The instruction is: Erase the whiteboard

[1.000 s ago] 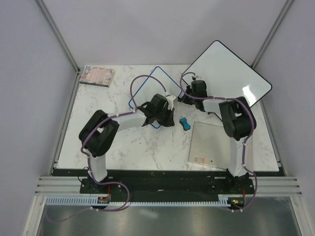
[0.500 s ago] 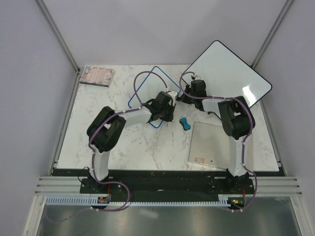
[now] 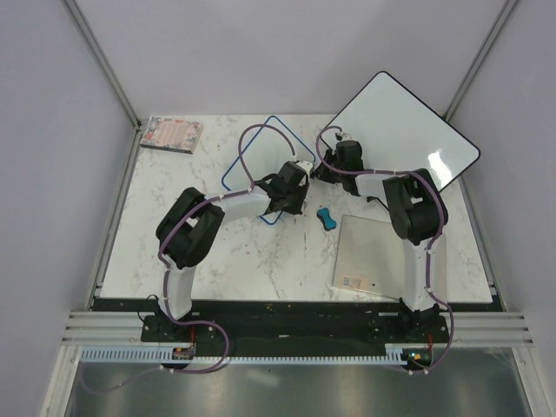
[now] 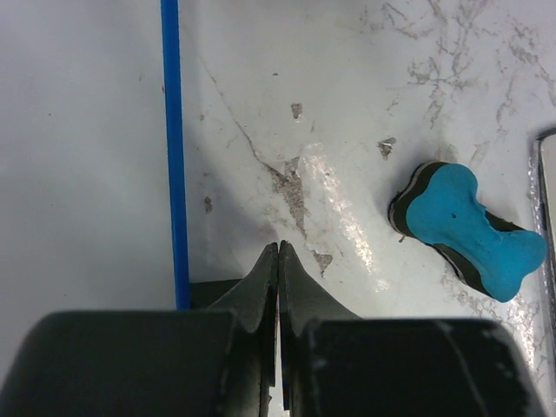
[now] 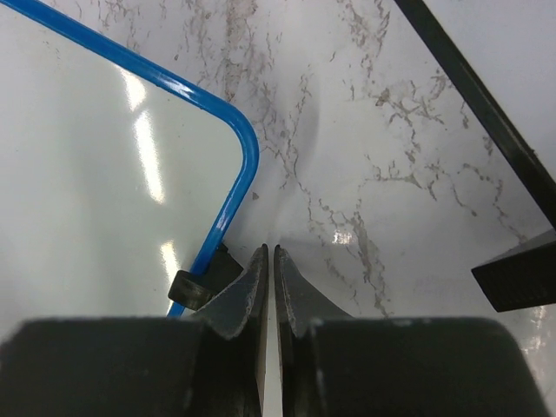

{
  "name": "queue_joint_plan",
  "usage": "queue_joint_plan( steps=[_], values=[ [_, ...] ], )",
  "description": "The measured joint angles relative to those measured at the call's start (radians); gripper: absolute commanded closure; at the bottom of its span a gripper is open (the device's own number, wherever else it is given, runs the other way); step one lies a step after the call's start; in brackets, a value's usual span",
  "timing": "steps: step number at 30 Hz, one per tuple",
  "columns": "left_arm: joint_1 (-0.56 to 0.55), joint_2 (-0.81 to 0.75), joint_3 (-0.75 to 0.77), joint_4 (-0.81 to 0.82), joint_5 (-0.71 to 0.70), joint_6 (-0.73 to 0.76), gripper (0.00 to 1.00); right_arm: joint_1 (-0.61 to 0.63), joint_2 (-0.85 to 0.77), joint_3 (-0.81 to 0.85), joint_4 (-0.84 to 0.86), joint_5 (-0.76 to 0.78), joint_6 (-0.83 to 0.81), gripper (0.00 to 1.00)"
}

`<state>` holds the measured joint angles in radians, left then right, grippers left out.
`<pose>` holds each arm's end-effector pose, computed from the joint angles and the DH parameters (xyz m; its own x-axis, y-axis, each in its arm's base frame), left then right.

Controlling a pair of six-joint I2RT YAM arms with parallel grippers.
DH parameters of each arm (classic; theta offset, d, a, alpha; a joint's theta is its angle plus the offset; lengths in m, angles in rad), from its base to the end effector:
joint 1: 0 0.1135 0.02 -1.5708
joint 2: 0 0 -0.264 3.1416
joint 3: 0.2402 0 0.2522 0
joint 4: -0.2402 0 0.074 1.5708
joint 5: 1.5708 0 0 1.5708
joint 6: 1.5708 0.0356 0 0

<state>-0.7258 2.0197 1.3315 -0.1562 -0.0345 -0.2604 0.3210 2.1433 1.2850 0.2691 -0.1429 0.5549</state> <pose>0.3259 -0.2876 0.1602 -0.7067 0.2831 -0.6484 0.4805 0.8648 -0.1461 0.4343 0.1497 0.1286 -0.6719 0.3262 -0.6649 -0.0831 0.8589 0.5053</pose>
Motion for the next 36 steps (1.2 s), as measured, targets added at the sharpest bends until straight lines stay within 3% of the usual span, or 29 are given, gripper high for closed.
queue_joint_plan(
  steps=[20,36],
  values=[
    [0.019,0.004,0.063,-0.192,-0.138,0.007,0.98,0.074,0.067,0.082,0.016,-0.023,0.031,0.87],
    [0.049,0.005,0.063,-0.240,-0.168,0.016,0.98,0.136,0.119,0.156,0.010,-0.026,0.053,0.87]
  ],
)
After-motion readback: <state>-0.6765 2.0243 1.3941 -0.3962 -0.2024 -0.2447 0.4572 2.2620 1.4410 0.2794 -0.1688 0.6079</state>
